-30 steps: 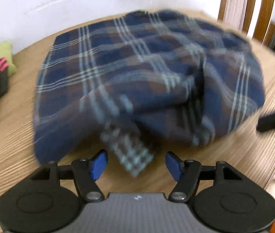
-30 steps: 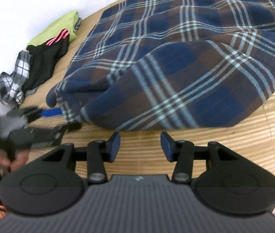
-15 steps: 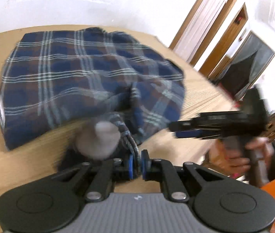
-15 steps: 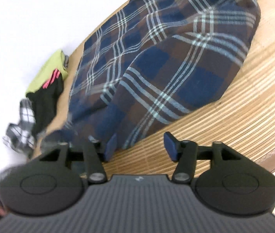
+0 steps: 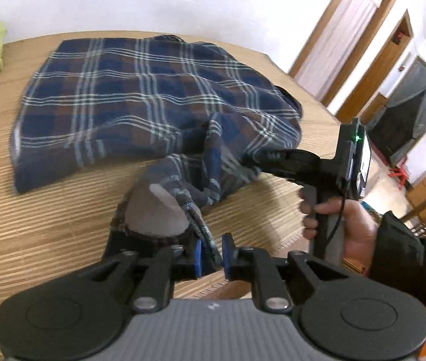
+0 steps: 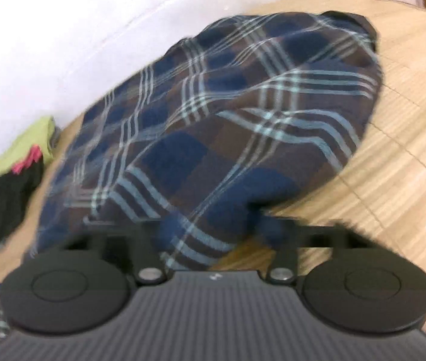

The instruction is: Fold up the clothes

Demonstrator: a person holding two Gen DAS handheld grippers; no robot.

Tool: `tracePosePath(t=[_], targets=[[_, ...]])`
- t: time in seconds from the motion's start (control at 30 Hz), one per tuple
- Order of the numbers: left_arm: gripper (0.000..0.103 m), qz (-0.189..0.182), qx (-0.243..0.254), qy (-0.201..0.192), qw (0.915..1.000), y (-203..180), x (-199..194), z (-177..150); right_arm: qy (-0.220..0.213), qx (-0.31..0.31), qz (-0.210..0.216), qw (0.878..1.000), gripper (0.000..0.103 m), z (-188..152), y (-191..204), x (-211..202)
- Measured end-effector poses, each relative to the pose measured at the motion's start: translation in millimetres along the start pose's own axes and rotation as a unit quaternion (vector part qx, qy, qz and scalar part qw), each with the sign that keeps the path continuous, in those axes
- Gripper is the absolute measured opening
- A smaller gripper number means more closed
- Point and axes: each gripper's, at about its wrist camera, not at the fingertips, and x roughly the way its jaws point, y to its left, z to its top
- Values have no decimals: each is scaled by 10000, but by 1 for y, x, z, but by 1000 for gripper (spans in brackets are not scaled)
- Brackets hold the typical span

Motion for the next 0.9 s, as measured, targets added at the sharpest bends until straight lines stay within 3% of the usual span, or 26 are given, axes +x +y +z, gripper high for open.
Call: tracePosePath(t=[0.1,0.27,0.43,0.5,0.6,0.67,0.77,0.9], targets=[[16,408,-3,-85,9991,9,-10,-4,-190,722,332,9967,11,8,-26,-26],[21,1047,-276,-131,9940,40,-17,-10,-728,536,55,9959,11,20,-69,-96],[30,1702,-246,-43,9851,77,6,4,-150,102,-157,9997,12,13,-94,-102],[35,1645,-284,-1,9860,94,20,14,-25,188,-139,9997,15,8,-96,-100],[44,1830,-47,33,9831,110,41,26,-137,404,-309,9986,33,8,-96,-99],[46,2016,180,102,9793,117,53,31,-238,458,-450,9977,52,9,-96,-98],[47,2052,316,200,9780,128,69,36,-339,440,-644,9964,65,9,-97,-99],[51,2076,493,263,9766,137,78,41,-251,265,-775,9963,68,7,-92,-93]])
